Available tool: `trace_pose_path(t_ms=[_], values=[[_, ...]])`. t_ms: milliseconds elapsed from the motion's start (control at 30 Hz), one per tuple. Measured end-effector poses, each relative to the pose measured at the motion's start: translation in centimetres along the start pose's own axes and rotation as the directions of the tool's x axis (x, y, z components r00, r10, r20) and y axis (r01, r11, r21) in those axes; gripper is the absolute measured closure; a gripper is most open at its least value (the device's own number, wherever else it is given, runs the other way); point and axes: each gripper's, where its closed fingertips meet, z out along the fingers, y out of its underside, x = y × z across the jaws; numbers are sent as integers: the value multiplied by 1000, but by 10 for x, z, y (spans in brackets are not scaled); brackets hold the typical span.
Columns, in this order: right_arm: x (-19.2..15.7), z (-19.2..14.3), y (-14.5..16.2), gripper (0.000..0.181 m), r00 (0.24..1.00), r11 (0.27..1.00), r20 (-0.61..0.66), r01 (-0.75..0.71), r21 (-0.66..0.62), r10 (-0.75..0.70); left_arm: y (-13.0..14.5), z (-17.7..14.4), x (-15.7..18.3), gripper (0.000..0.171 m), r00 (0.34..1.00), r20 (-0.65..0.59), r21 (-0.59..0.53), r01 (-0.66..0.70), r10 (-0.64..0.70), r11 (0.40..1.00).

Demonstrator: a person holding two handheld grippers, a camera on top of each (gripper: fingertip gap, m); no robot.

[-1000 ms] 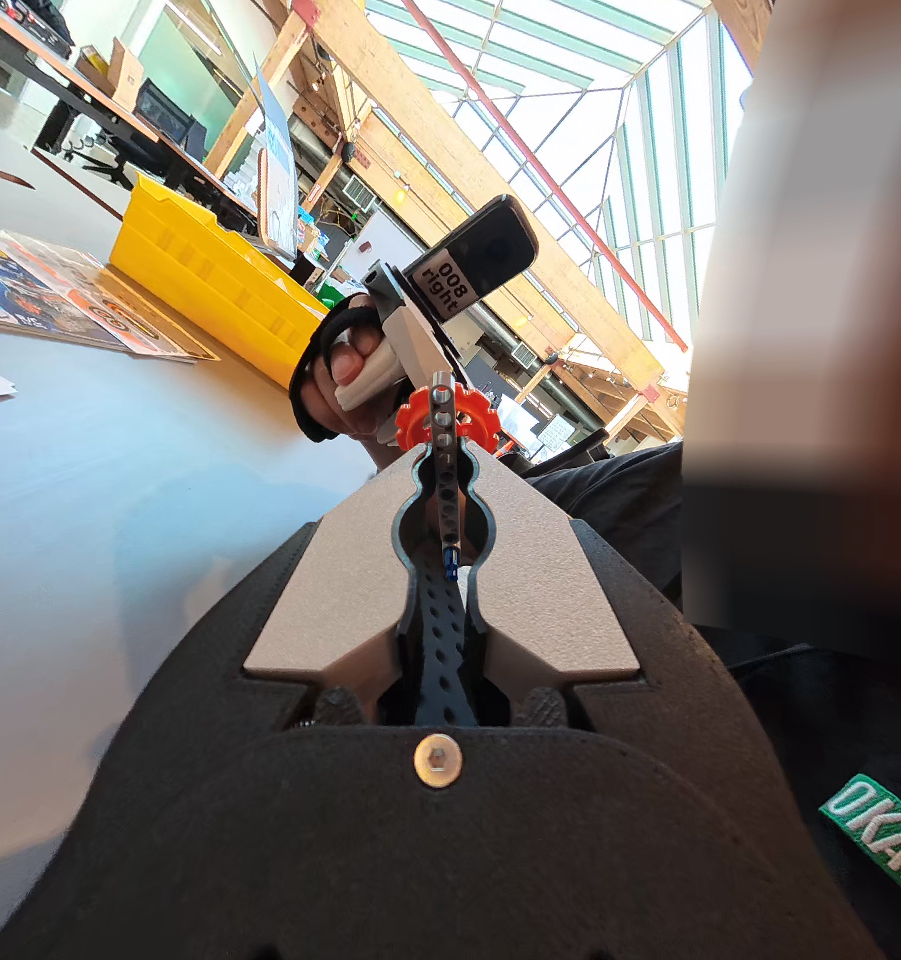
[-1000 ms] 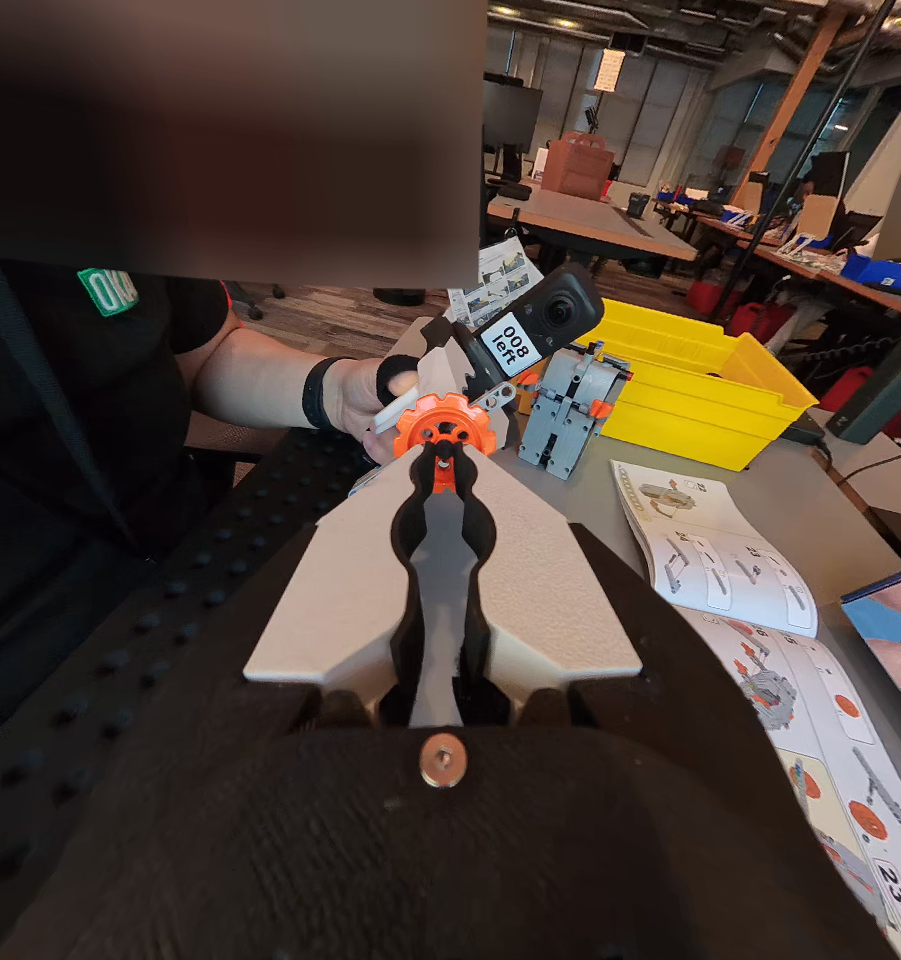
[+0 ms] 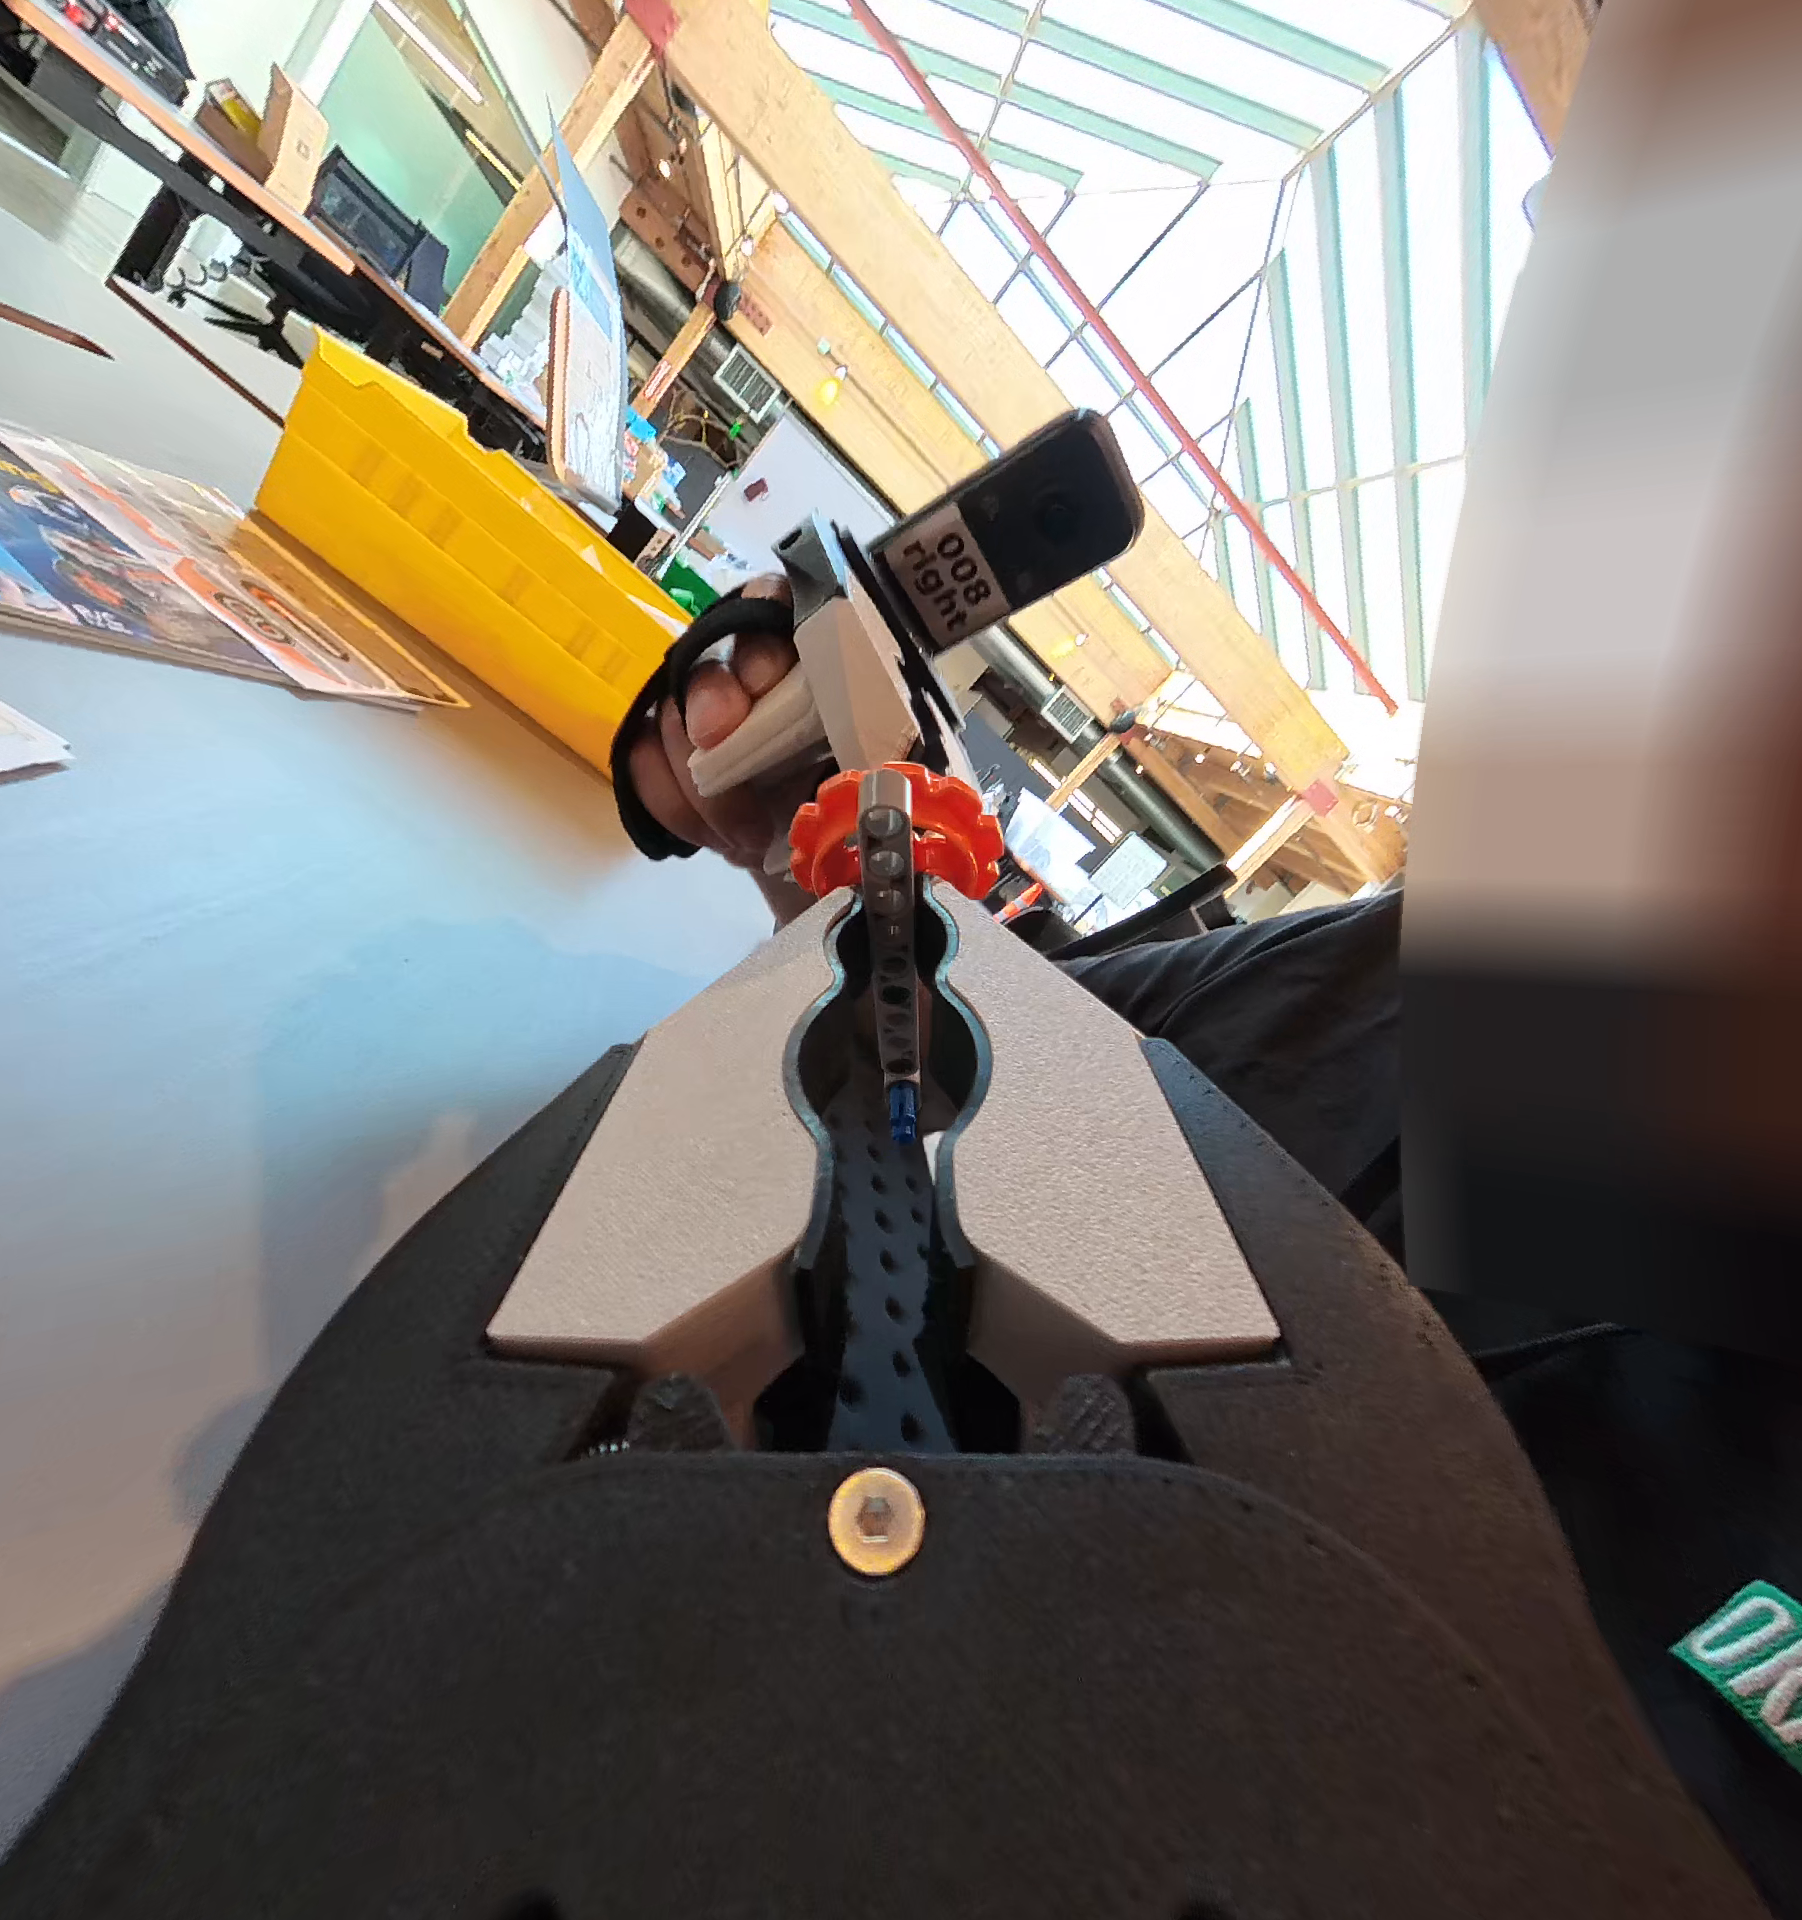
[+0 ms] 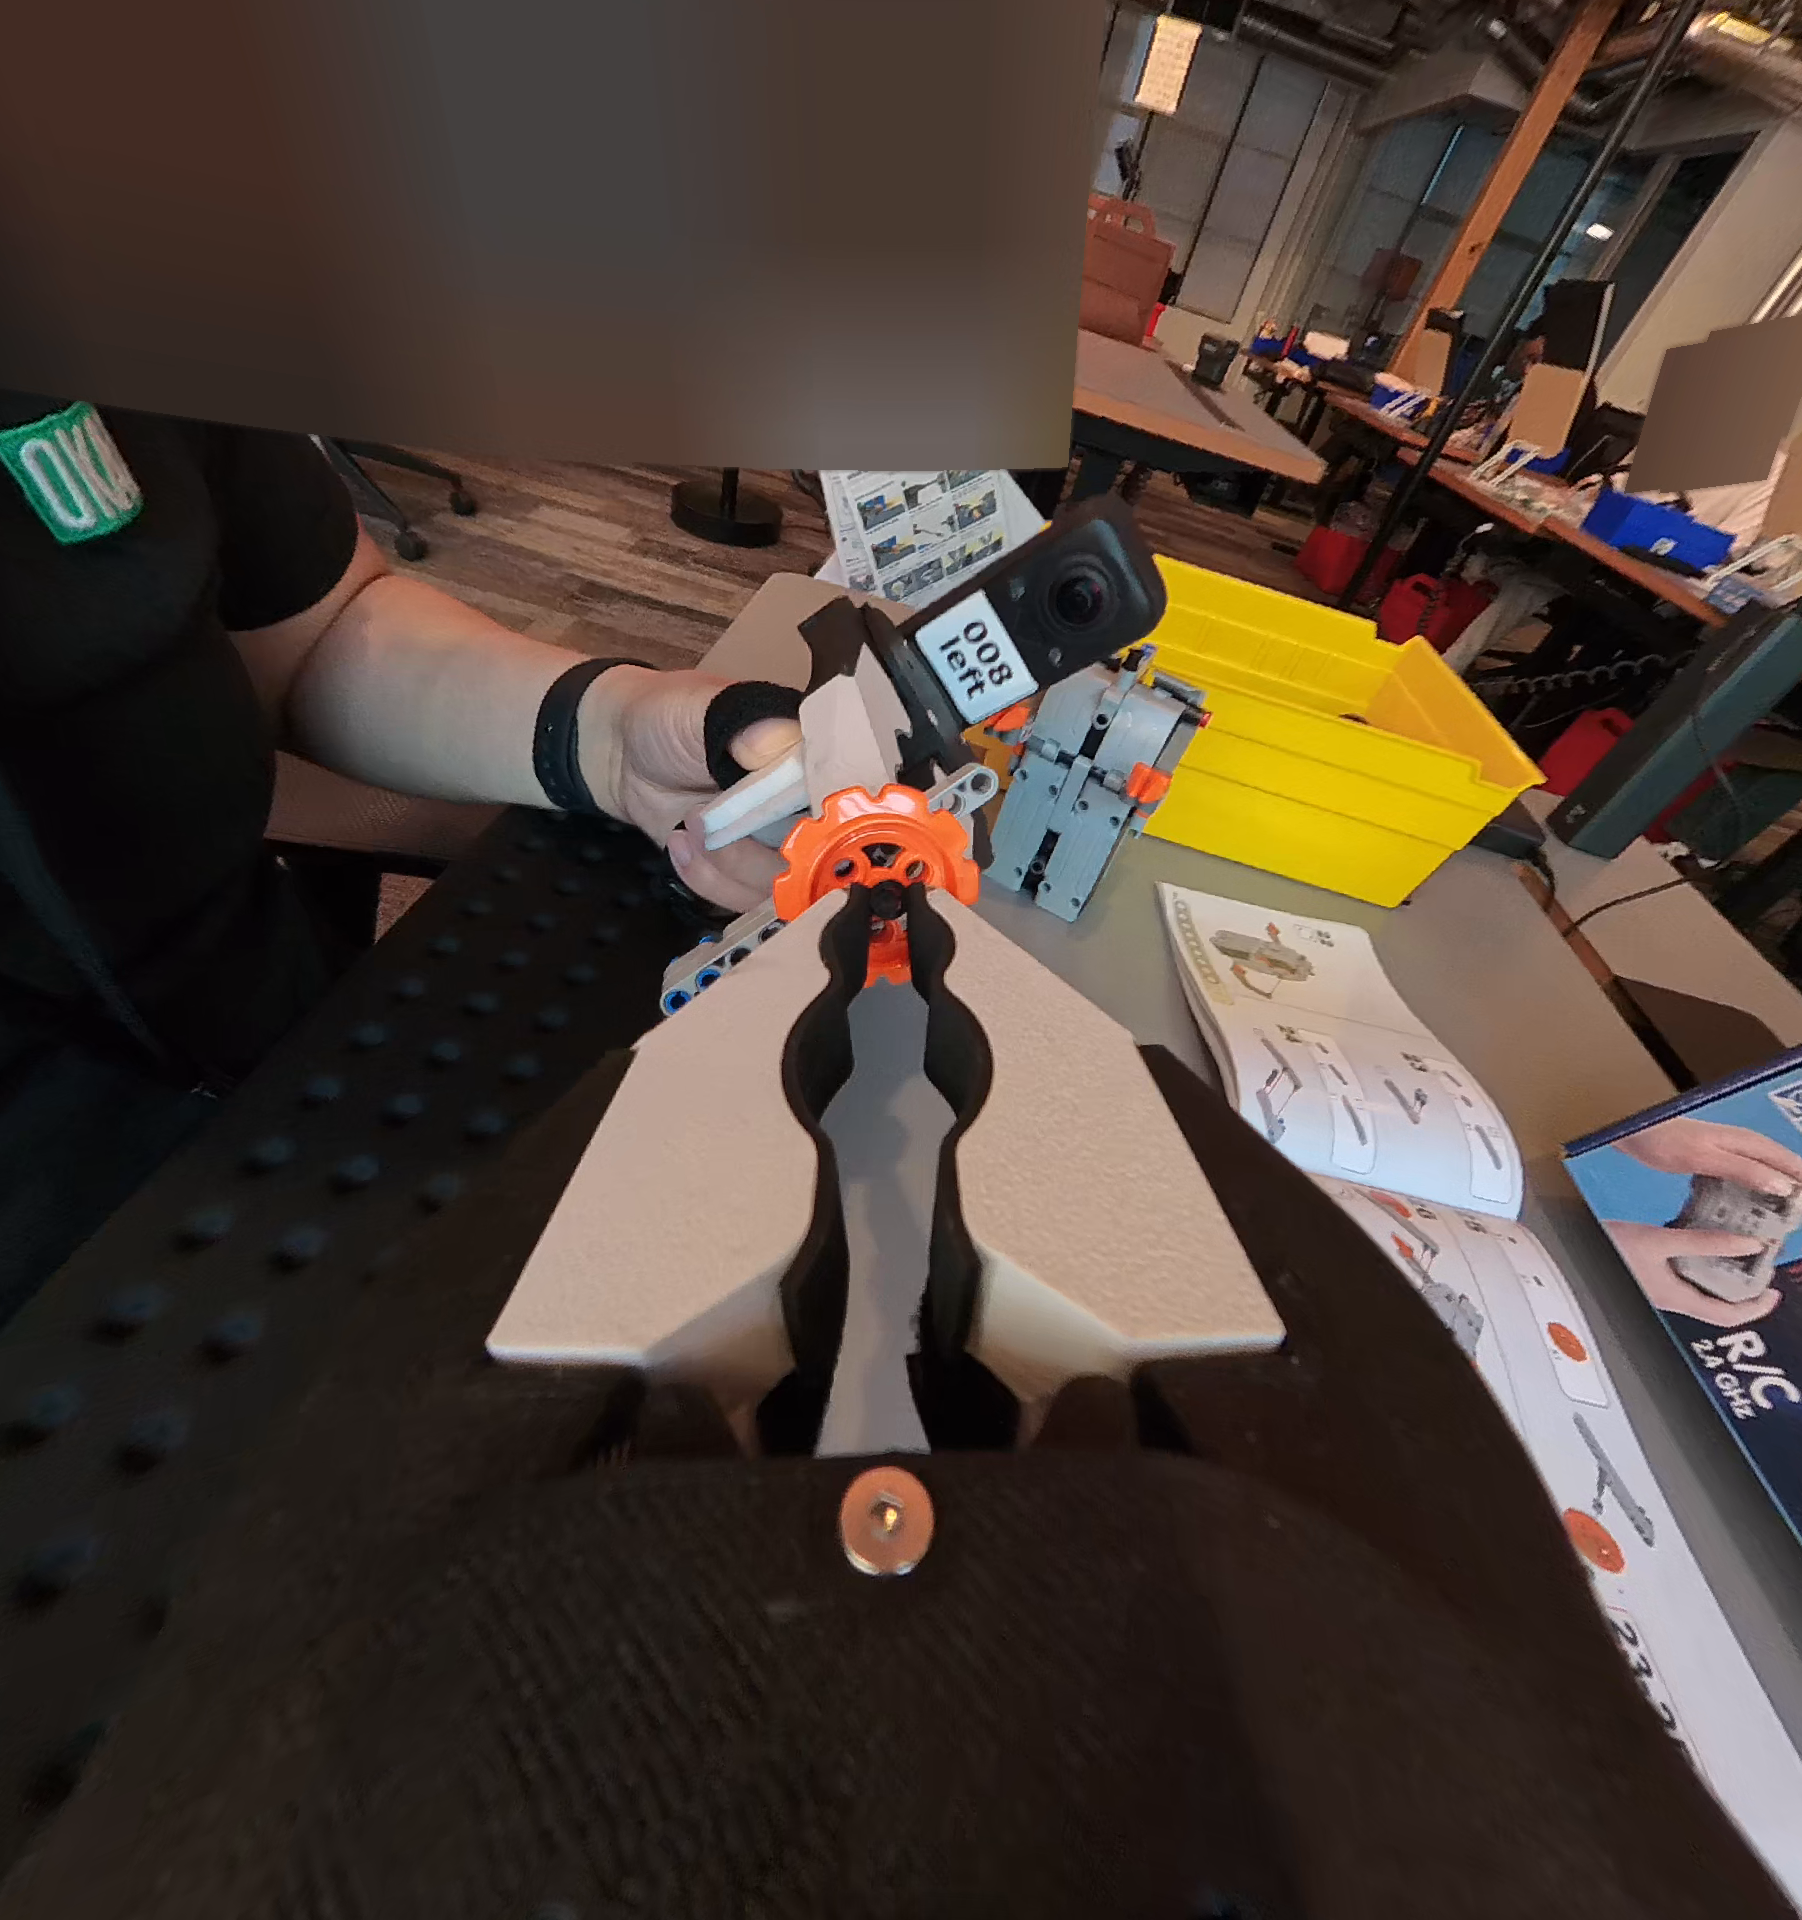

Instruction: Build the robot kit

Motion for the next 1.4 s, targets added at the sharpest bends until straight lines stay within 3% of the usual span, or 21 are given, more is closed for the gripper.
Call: trace_pose_path(t_ms=[533, 933, 1067, 1200, 1333, 1400], values=[[0, 0, -11, 175, 1000, 998, 2, -22, 60, 22, -3, 0, 2, 167, 1000, -25, 23, 19, -18, 1000], [0, -6, -6, 176, 998, 999, 34, -46, 21, 45, -2, 0, 1, 167, 1000, -15, 16, 8, -7, 1000], [8, -20, 46, 176, 979, 955, 45, -181, -235, 196, -5, -3, -2, 167, 999, 30, 25, -30, 29, 999], [17, -37, 137, 176, 979, 761, -69, -193, -619, 192, -6, -5, -5, 167, 997, 65, 22, -53, 52, 998], [8, -35, 162, 175, 976, 683, -51, -187, -706, 214, -5, -4, -5, 167, 997, 65, 18, -53, 52, 998], [9, -34, 161, 174, 974, 690, -59, -198, -696, 219, -6, -5, -5, 167, 997, 64, 24, -53, 52, 998]])
